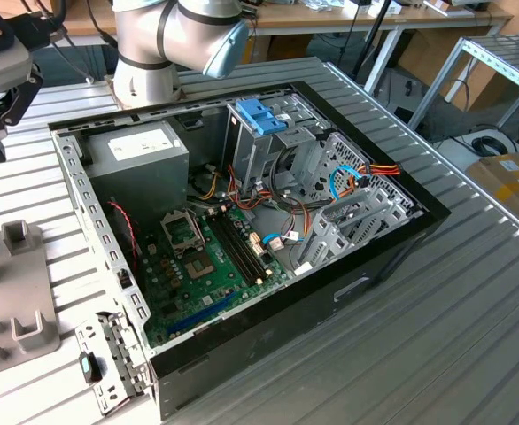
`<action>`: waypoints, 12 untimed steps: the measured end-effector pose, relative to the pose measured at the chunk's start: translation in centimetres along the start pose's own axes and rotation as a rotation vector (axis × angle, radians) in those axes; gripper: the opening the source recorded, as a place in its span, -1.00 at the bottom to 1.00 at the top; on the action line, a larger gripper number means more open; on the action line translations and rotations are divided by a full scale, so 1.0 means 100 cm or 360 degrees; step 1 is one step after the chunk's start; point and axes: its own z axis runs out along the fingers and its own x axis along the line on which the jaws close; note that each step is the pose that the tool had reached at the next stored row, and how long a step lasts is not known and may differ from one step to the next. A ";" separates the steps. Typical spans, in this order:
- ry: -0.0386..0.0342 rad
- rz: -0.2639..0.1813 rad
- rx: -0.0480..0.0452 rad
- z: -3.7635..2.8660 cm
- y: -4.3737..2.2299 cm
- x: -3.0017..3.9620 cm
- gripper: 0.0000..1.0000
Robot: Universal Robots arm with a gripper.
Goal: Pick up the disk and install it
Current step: 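Reach for the disk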
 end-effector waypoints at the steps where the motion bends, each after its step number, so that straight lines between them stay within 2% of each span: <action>1: 0.0000 0.0000 0.0000 0.0000 0.0000 0.0002 -0.80; 12: 0.0000 0.0000 0.0000 -0.0001 -0.0004 0.0053 -0.80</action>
